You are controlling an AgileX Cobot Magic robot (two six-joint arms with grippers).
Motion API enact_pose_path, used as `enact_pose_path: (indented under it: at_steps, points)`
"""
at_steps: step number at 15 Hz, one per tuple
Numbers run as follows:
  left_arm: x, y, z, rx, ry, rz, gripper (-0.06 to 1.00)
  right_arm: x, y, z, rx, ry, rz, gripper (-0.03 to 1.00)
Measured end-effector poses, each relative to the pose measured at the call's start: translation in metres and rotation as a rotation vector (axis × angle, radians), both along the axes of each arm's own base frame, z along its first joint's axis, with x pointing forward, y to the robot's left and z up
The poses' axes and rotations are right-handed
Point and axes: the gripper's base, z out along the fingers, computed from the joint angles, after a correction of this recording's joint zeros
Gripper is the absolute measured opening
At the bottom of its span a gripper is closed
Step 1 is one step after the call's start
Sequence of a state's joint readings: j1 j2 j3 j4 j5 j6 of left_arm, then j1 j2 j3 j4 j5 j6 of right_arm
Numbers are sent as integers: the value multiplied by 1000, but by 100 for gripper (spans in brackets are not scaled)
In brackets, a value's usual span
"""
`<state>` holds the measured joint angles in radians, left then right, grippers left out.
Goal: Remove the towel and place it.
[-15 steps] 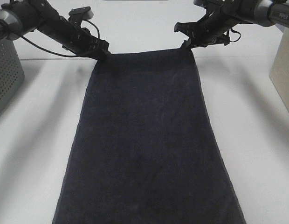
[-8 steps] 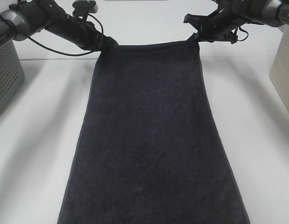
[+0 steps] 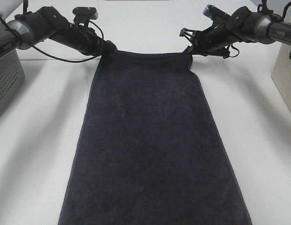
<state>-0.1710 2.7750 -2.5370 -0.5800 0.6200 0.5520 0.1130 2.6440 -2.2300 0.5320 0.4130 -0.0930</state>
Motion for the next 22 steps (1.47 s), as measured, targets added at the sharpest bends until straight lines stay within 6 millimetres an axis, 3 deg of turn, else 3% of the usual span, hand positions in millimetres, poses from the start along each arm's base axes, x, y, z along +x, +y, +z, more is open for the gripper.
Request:
enact_pose_path:
  at_steps: [2, 4, 7, 9, 12, 13, 17, 20, 22]
  points:
    - [1, 1, 1, 0, -16, 10, 2, 0, 0, -2, 1, -2, -3, 7]
    - [3, 1, 2, 1, -38, 20, 13, 1, -1, -6, -6, -9, -5, 24]
    - [6, 3, 5, -7, -78, 49, 56, 2, -1, -6, -17, -24, -1, 59]
    - [6, 3, 6, -15, -81, 56, 72, 1, -1, -6, -17, -16, 5, 65]
    - [6, 3, 9, -7, -84, 52, 76, -9, 2, -4, -73, 79, 123, 66]
    - [4, 2, 18, -6, -79, 38, 76, -14, 2, 3, -99, 115, 165, 66]
    - [-19, 2, 72, 36, 80, -40, 76, -45, 2, 75, -160, 260, 324, 66]
    - [-48, 15, 95, 124, 376, 61, 76, -71, -2, 119, -203, 365, 408, 66]
    - [-54, 22, 118, 149, 378, 129, 76, -78, -5, 139, -231, 357, 412, 66]
